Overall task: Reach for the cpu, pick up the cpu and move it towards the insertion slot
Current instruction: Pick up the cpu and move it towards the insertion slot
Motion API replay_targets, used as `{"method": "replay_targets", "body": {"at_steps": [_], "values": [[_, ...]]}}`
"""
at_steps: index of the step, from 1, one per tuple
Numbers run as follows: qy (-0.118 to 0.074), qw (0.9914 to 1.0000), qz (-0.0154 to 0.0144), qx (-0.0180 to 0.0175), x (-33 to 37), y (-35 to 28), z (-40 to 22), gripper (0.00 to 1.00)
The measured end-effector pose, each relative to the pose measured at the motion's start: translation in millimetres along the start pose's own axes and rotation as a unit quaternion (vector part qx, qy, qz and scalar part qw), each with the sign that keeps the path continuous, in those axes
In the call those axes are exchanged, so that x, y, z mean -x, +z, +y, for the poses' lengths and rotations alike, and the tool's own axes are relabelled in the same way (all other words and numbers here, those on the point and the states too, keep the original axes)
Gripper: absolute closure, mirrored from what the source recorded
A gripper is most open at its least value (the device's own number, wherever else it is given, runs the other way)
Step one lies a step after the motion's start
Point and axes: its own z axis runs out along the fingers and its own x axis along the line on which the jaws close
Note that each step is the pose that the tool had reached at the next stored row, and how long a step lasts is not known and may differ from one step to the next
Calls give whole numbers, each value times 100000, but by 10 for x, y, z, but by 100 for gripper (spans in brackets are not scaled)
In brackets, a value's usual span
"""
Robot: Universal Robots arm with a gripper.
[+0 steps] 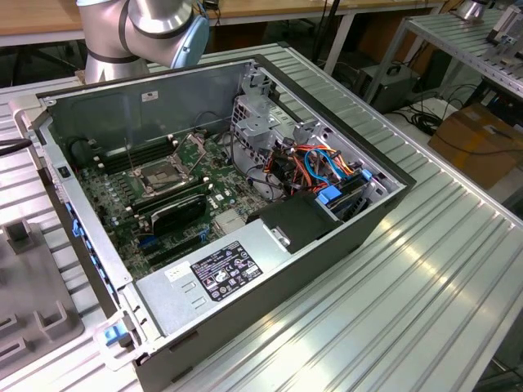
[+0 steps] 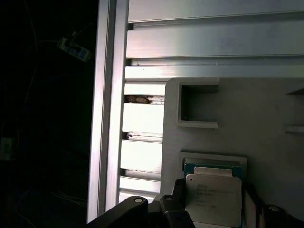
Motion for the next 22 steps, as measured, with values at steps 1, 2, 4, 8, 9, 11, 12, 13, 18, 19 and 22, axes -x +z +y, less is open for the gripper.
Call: {"method": "replay_targets", "body": {"at_steps": [1,2,4,8,9,11,12,13,18,19,22], "values": [[-2,100000,0,1,0,0,0,45],[-2,100000,4,-3,0,-2,0,45],[-1,100000,3,-2,0,-9,0,45],[0,100000,1,1,0,-24,1,45],[-1,100000,1,-1,0,-26,1,45],[-1,100000,3,-1,0,-30,1,45],[-3,100000,4,-2,0,-32,1,45],[-2,100000,6,-2,0,-35,1,45],[-1,100000,33,0,0,-56,1,45],[-1,100000,50,4,0,-62,2,45],[1,100000,87,5,1,-73,2,45]]}}
